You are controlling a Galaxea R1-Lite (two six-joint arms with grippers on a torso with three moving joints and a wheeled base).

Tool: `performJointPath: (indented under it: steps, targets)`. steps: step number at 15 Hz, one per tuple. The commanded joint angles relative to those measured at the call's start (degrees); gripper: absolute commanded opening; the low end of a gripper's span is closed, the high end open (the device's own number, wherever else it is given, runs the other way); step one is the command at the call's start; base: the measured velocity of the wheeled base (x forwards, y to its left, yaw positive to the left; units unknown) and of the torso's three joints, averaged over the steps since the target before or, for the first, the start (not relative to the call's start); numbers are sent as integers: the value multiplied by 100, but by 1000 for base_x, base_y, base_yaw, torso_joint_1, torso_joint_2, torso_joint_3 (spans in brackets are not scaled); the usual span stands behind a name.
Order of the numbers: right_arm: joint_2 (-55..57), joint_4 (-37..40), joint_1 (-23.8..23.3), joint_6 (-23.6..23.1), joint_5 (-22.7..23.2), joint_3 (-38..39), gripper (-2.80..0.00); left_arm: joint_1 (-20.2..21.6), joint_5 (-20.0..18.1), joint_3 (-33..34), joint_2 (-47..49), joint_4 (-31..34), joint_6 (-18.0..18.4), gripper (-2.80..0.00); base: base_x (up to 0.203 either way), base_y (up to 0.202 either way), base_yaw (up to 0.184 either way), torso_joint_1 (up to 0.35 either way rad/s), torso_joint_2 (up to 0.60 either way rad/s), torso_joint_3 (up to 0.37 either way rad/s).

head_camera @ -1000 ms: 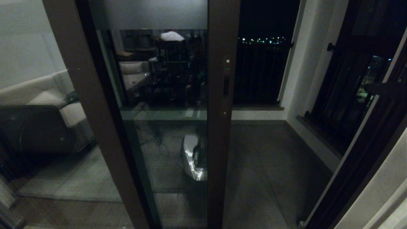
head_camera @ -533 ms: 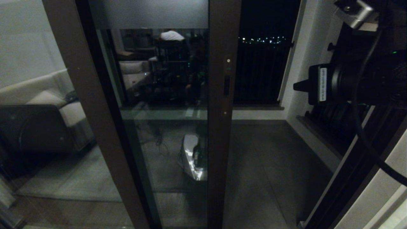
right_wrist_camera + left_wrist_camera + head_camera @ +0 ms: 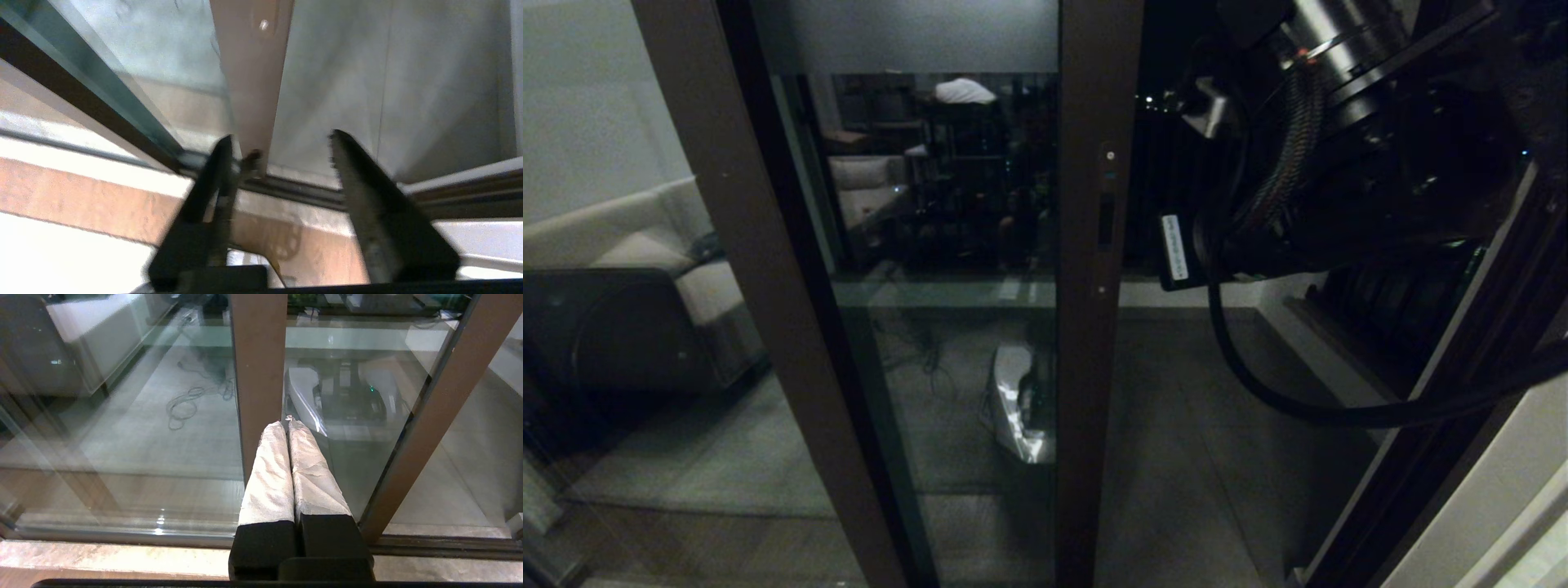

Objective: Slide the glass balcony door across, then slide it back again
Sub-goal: Close the slid door

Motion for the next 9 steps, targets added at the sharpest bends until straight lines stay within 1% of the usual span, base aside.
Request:
performJointPath:
  steps: [1, 3, 6, 8, 9]
  targets:
    - [497, 27, -17, 4, -55, -80, 0, 0, 2, 1, -1, 4, 0, -280, 0, 0, 0, 0, 0, 0]
    - [641, -293, -80, 15, -193, -74, 0, 0, 2, 1, -1, 4, 0, -280, 0, 0, 0, 0, 0, 0]
    - [637, -1007, -176, -3, -212, -72, 0, -8, 2, 1, -1, 4, 0, -280, 0, 0, 0, 0, 0, 0]
    - [642, -1180, -369, -89, -212, -73, 0, 0, -7, 1, -1, 4, 0, -280, 0, 0, 0, 0, 0, 0]
    - [655, -1412, -482, -136, -212, -72, 0, 0, -7, 1, -1, 4, 0, -280, 0, 0, 0, 0, 0, 0]
